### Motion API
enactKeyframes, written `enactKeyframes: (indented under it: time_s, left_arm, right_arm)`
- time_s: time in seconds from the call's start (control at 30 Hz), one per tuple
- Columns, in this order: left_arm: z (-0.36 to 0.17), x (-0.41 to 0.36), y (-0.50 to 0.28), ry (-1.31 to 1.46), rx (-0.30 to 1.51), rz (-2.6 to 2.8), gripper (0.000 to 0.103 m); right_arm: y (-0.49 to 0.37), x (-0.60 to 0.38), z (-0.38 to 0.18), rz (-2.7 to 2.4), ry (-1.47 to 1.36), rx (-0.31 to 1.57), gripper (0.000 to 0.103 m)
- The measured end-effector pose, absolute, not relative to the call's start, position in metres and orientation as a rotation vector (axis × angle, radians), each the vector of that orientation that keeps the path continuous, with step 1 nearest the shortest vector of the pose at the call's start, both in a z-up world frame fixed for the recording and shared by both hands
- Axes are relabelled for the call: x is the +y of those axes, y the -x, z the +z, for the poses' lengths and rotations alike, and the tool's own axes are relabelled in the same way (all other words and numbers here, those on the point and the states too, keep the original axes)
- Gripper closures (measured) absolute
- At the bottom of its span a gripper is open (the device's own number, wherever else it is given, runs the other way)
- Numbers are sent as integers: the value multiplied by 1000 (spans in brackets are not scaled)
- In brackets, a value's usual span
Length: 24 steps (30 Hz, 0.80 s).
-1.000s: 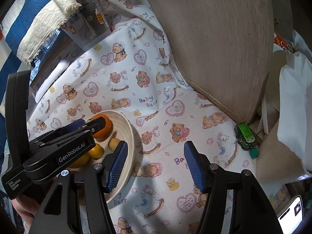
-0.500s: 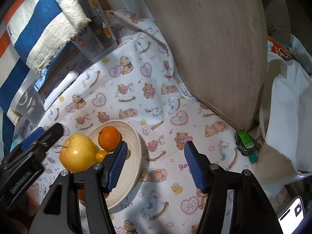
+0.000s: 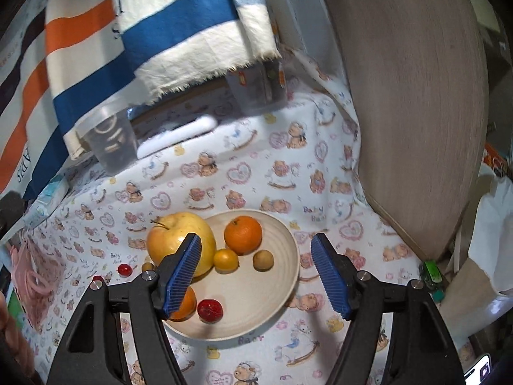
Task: Organize fruits
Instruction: 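Move the left tool down to a red cherry on the cloth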
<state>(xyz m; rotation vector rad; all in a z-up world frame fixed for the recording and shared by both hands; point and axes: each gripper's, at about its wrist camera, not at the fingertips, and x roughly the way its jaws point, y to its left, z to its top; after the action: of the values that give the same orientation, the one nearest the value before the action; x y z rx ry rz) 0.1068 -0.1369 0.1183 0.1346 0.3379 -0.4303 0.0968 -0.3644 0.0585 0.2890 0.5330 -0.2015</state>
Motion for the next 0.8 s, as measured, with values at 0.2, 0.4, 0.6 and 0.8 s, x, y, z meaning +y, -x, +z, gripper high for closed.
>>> enactKeyframes:
  time_s: [0.2,0.4,0.6,0.8]
  left_arm:
    - [105,-98,-108,-138,362,-358,1]
    - [87,-52,-123,-98,422,-297,1]
    - [89,-27,-144,-50,413,-254,1]
    - [80,-6,-152,17,410,-248,1]
  right_arm:
    - [-91,-355,66,-232,-246,479,21]
    - [-85,-324,92,-214,-174,496,21]
    - [-99,-271,134,-138,-140,430,18]
    - [-123,-217,146,-56,-109,386,18]
